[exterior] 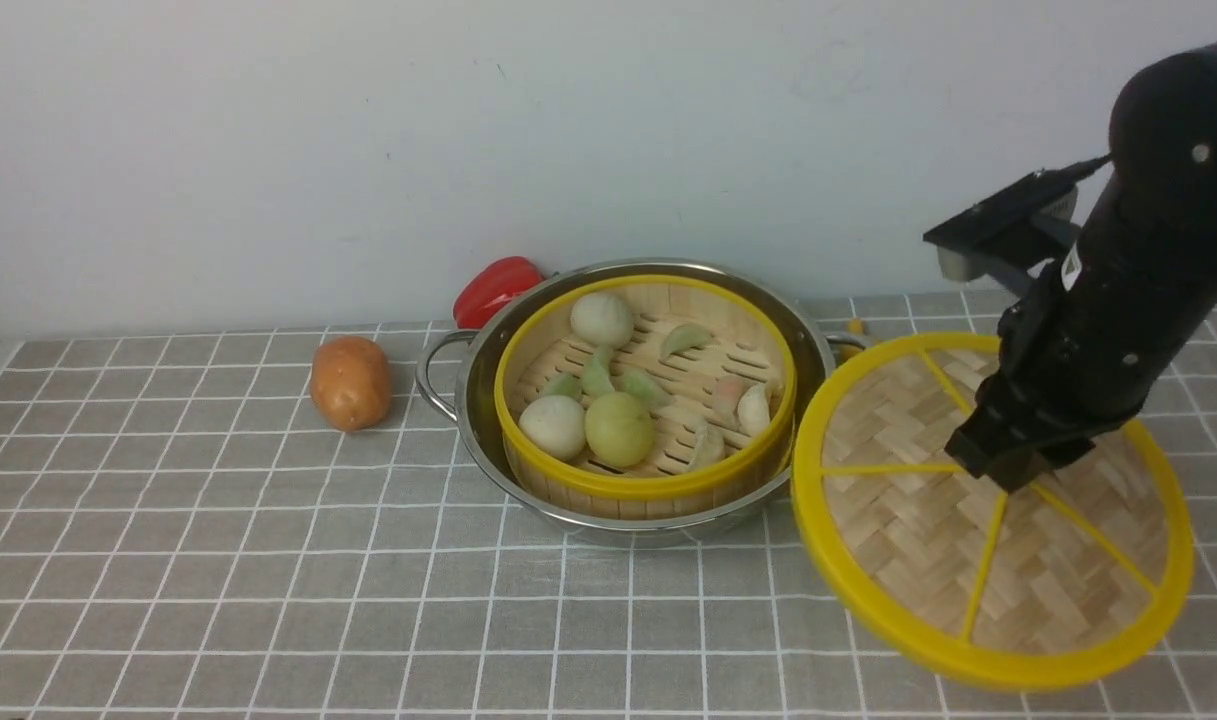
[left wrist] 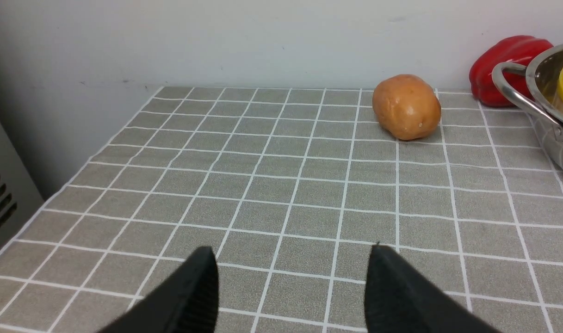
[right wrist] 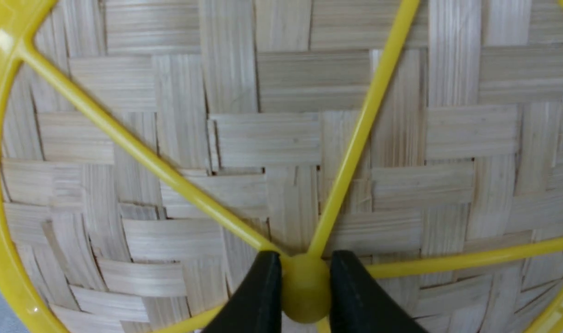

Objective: Place the steamer in the pot on the grey tablecloth, and put the lid on the steamer.
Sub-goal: 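Place the bamboo steamer lid onto the steamer basket in the pot with the right gripper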

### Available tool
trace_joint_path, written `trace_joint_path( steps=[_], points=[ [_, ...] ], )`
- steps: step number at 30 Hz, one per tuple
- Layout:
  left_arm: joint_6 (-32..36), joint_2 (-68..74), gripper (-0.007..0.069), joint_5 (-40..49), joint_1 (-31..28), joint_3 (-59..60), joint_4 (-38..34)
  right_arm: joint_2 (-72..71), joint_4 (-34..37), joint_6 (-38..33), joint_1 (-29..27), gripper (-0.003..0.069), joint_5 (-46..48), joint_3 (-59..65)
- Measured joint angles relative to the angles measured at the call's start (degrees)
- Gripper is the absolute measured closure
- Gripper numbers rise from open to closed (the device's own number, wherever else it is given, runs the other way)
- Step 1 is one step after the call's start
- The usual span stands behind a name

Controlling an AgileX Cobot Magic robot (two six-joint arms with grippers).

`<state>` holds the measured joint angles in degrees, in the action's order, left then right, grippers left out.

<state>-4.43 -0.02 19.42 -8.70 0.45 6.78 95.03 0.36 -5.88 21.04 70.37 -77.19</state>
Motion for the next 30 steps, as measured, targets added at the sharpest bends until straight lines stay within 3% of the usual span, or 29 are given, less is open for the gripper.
trace_joint_path(
  steps=[11, 22, 30],
  points=[
    [0.0, 0.0, 0.0224, 0.0, 0.0, 0.0, 0.0, -7.6, 3.3, 1.9, 0.0, 0.0512, 0.6, -2.9],
    [0.0, 0.0, 0.0224, 0.0, 0.0, 0.0, 0.0, 1.1, 9.5, -0.9, 0.1, 0.0512, 0.5, -20.9],
    [0.0, 0.0, 0.0224, 0.0, 0.0, 0.0, 0.0, 12.1, 10.2, -4.6, 4.3, 0.0512, 0.5, -31.3]
  ],
)
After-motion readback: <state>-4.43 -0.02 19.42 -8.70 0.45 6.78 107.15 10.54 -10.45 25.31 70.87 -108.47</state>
